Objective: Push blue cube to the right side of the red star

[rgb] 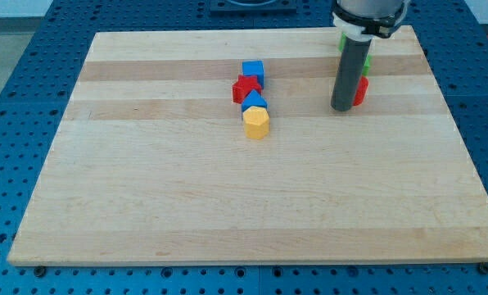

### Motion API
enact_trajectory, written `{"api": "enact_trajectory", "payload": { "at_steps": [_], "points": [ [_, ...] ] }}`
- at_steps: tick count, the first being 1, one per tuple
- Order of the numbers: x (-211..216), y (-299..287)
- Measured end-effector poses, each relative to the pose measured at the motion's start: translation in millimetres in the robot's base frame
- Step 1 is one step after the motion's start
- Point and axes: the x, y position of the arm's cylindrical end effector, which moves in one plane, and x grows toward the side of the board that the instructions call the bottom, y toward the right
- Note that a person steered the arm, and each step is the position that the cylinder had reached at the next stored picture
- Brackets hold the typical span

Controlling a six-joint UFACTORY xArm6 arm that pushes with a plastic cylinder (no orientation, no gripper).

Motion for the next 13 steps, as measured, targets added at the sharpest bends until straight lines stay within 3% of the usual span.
{"api": "enact_trajectory", "payload": {
  "at_steps": [4, 6, 7, 8, 9, 11, 12, 13],
  "points": [
    [-7.6, 21.4],
    [95.4, -3.6],
    [113.6, -82.3],
    [101.4, -187.8],
    [63.3, -251.3],
    [-75.4, -202.3],
    [-99.1, -160.9],
    [-85.9, -125.4]
  ]
}}
